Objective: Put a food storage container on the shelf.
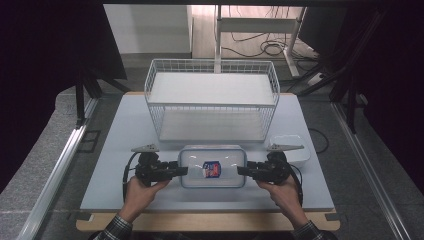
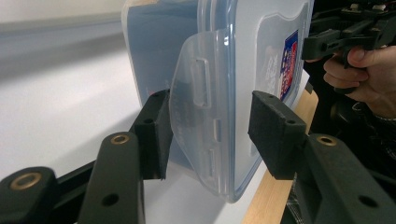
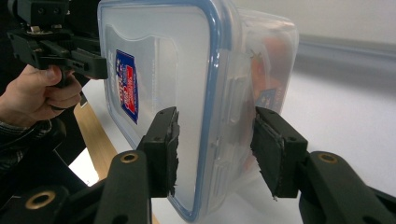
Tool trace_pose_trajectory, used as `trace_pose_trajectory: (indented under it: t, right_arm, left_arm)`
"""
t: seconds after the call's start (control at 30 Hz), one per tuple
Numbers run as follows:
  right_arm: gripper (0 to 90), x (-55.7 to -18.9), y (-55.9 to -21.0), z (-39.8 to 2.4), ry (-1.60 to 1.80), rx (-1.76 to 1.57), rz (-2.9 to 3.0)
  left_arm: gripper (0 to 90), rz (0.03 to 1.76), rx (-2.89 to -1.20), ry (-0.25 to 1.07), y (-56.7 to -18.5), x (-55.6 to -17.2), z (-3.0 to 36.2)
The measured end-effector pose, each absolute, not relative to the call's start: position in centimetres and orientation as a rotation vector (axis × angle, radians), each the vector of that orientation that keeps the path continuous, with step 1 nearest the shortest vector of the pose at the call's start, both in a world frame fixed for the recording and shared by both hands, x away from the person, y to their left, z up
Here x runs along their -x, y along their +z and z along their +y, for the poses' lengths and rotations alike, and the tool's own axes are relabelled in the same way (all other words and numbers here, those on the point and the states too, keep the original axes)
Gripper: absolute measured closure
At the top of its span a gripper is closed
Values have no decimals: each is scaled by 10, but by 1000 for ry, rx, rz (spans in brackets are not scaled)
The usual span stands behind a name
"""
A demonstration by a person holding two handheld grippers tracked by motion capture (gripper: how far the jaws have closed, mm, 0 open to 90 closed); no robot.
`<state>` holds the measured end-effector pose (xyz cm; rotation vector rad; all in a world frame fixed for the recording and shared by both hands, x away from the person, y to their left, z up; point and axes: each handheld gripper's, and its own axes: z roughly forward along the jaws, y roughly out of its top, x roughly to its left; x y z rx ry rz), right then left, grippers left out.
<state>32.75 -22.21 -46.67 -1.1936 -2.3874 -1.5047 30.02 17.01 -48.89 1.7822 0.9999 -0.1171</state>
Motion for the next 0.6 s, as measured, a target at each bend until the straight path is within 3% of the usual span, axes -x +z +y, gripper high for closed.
trace_pose_trajectory:
  t: [0.6]
  right_arm:
    - [524, -333, -435, -218, -1624, 1143, -2410]
  left_arm:
    - [506, 951, -1778, -28, -452, -305, 175]
